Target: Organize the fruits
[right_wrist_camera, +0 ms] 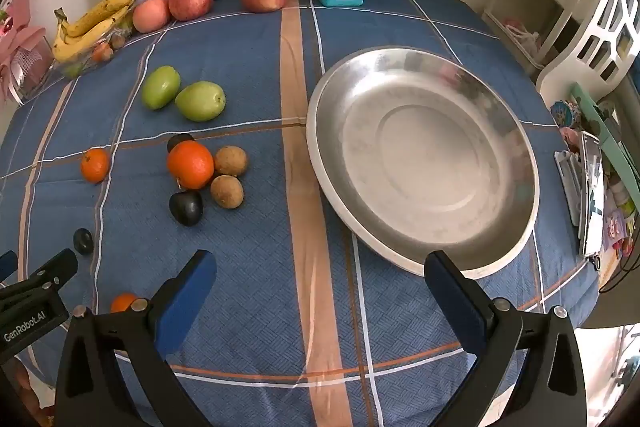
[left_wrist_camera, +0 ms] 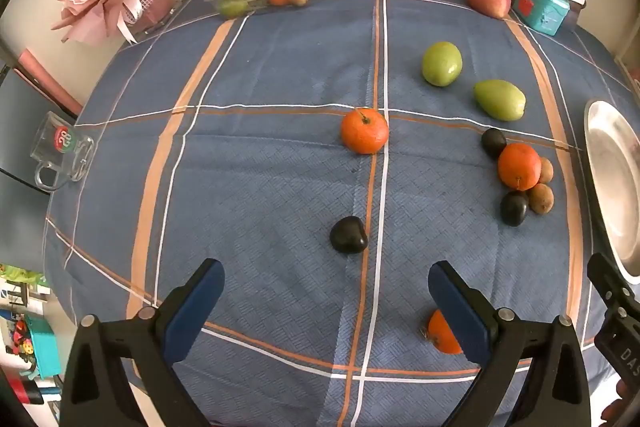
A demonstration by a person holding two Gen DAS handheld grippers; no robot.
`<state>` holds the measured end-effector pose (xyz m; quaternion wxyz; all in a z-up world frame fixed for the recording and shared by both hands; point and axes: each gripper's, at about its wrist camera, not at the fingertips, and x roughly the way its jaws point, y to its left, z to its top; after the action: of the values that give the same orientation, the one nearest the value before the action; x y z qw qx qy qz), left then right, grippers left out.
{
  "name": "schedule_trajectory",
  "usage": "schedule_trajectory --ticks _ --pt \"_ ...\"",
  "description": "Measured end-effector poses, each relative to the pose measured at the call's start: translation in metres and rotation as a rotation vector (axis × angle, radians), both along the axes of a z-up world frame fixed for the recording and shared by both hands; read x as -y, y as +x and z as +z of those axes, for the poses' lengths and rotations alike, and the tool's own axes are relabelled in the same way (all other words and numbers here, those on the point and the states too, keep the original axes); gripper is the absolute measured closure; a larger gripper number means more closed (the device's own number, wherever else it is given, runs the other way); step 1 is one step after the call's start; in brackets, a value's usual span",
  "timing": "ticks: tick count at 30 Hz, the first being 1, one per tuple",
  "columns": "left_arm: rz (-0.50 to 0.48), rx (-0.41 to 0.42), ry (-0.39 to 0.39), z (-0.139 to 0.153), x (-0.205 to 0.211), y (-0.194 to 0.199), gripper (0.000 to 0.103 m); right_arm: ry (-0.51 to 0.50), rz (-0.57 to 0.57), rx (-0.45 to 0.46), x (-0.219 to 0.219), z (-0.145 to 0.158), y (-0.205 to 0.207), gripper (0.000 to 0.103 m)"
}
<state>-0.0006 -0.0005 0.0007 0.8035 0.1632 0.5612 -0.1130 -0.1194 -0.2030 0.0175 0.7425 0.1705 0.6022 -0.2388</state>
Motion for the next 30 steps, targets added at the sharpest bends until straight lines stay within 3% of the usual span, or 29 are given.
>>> schedule_trajectory --ticks 30 --pt "0.005 -0.002 -0.001 0.000 0.001 0.001 0.000 -0.025 0.031 -0.010 -0.010 -0.006 0.004 0.000"
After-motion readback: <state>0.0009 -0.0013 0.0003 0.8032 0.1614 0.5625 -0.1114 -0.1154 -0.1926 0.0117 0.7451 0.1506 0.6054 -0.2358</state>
